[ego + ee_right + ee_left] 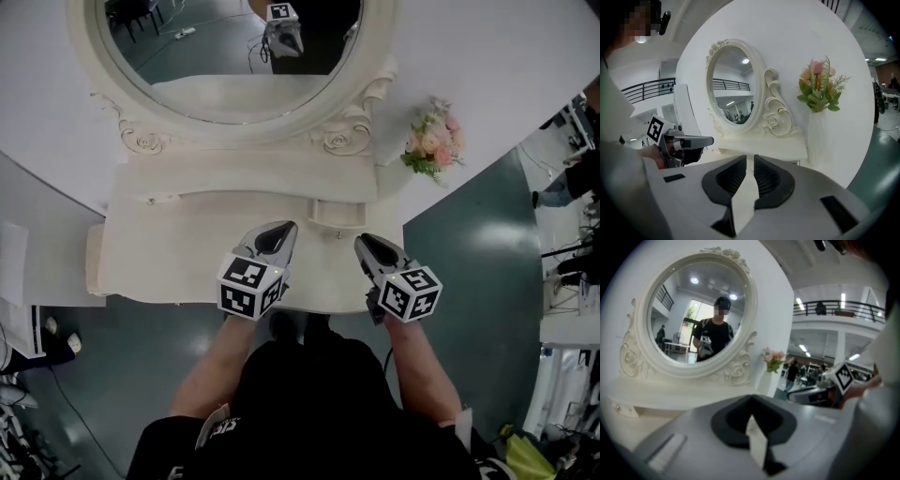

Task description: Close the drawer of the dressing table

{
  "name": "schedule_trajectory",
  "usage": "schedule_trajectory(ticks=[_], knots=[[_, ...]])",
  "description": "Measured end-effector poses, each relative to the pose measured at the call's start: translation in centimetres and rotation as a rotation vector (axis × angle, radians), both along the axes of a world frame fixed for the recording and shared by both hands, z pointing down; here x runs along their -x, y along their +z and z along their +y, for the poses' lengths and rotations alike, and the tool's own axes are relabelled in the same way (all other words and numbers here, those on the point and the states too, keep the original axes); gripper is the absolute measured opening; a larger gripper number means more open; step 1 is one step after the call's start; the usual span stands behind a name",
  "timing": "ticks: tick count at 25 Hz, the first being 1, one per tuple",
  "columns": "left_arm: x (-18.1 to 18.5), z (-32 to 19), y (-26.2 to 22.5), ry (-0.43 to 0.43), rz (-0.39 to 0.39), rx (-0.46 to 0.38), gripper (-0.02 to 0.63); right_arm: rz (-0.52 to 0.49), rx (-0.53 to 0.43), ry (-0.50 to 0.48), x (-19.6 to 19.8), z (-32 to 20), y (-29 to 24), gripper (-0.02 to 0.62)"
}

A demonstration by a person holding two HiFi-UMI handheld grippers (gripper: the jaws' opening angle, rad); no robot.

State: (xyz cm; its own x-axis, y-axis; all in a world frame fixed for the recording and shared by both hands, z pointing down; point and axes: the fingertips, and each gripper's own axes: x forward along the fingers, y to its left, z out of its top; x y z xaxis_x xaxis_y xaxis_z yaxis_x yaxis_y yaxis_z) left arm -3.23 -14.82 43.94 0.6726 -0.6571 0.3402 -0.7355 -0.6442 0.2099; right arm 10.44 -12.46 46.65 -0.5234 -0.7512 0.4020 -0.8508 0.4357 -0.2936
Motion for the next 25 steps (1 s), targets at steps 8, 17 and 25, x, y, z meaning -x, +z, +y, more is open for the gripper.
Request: schedule_trajectory(ticks=[8, 17, 25], knots=[[-1.1, -0.9, 3.0, 0.046, -0.067, 0.034, 0.011, 0.069, 0.122, 0.020, -0.5, -0.8, 6.3, 0.091], [-1.5, -1.7, 5.5, 0.012, -0.050, 0.096, 0.011, 0.111, 0.217, 0.002, 0.4, -2.0, 11.3, 0.132], [-2.4, -1.3, 6.5, 0.035, -0.060, 0.120, 0.011, 0.154, 0.246, 0.038, 0.8, -3.4, 14.3, 0.133]])
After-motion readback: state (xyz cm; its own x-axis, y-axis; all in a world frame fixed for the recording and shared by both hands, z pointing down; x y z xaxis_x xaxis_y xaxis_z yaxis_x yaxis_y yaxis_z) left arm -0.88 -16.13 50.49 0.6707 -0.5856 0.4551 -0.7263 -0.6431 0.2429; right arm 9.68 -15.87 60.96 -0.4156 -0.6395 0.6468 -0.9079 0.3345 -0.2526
